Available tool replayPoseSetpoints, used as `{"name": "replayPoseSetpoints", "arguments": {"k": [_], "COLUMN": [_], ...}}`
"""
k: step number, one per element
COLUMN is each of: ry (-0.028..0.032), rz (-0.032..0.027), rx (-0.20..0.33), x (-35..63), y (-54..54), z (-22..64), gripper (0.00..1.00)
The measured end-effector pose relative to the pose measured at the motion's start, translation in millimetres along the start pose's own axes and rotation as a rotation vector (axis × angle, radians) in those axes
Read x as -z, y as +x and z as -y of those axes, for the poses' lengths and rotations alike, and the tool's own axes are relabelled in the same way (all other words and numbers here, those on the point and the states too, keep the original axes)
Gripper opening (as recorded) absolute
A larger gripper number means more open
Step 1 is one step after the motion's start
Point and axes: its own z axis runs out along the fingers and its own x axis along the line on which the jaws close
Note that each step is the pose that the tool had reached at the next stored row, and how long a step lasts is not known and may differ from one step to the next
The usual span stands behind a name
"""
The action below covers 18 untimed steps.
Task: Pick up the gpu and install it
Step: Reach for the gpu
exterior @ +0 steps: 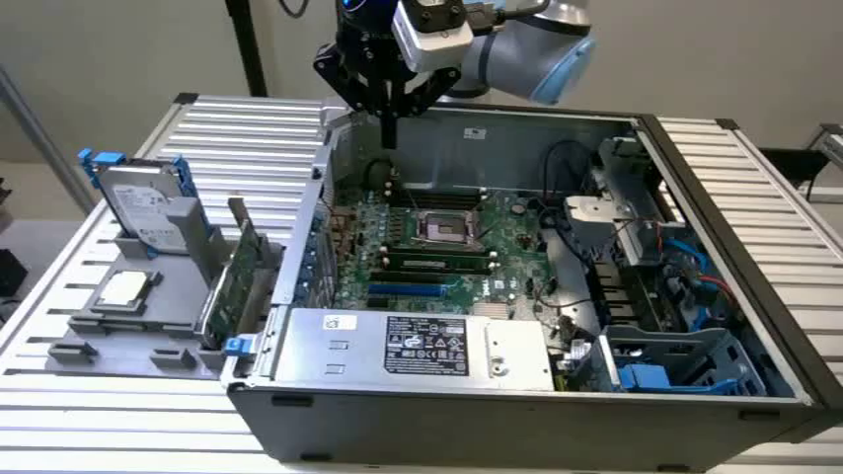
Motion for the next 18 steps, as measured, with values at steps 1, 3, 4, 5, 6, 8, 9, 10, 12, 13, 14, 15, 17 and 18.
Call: {"name": "replayPoseSetpoints", "arguments": {"k": [1, 3, 4, 5, 6, 8, 9, 10, 12, 13, 14, 15, 17, 18], "ry": [0.0000, 0.0000, 0.0000, 0.0000, 0.0000, 0.0000, 0.0000, 0.0000, 0.0000, 0.0000, 0.0001, 0.0004, 0.0006, 0.0009], "rz": [0.0000, 0.0000, 0.0000, 0.0000, 0.0000, 0.0000, 0.0000, 0.0000, 0.0000, 0.0000, 0.0000, -0.0001, 0.0000, 0.0001], "rx": [0.000, 0.000, 0.000, 0.000, 0.000, 0.000, 0.000, 0.000, 0.000, 0.000, 0.000, 0.000, 0.000, 0.000], "x": [0.0, 0.0, 0.0, 0.0, 0.0, 0.0, 0.0, 0.0, 0.0, 0.0, 0.1, 0.2, 0.4, 0.5], "y": [0.0, 0.0, 0.0, 0.0, 0.0, 0.0, 0.0, 0.0, 0.0, 0.0, 0.2, 1.4, 6.4, 9.4], "z": [0.0, 0.0, 0.0, 0.0, 0.0, 0.0, 0.0, 0.0, 0.0, 0.0, 0.1, 0.5, 4.2, 6.6], "gripper": [0.11, 0.11, 0.11, 0.11, 0.11, 0.11, 0.11, 0.11, 0.11, 0.11, 0.11, 0.11, 0.11, 0.11]}}
